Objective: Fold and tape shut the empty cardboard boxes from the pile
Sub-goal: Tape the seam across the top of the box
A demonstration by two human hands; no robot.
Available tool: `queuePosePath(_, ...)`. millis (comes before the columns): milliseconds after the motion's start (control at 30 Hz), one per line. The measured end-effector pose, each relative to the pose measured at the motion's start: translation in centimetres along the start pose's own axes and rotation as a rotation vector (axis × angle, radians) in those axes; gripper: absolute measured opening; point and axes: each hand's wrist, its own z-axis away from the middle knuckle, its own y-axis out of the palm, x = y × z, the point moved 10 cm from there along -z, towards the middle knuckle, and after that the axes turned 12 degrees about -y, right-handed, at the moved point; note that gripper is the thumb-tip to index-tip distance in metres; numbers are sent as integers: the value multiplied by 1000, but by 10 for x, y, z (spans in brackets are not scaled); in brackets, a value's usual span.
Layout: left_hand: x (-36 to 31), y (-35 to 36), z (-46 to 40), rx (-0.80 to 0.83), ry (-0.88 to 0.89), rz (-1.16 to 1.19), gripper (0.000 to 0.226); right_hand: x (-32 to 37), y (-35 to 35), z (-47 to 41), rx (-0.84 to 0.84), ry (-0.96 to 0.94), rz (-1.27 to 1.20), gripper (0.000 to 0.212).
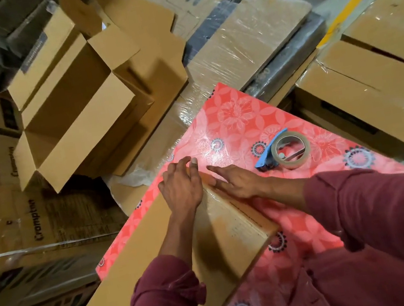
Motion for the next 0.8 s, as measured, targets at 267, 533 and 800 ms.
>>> queuePosePath(267,-4,1,0,-1,-3,1,70,-18,5,23,104,117,-179,95)
queuePosePath(533,-3,3,-1,11,-15,14,64,-44,8,29,203,234,-277,75)
queuePosePath(800,29,-38,19,-133,-24,462,39,126,-66,23,-563,-322,173,33)
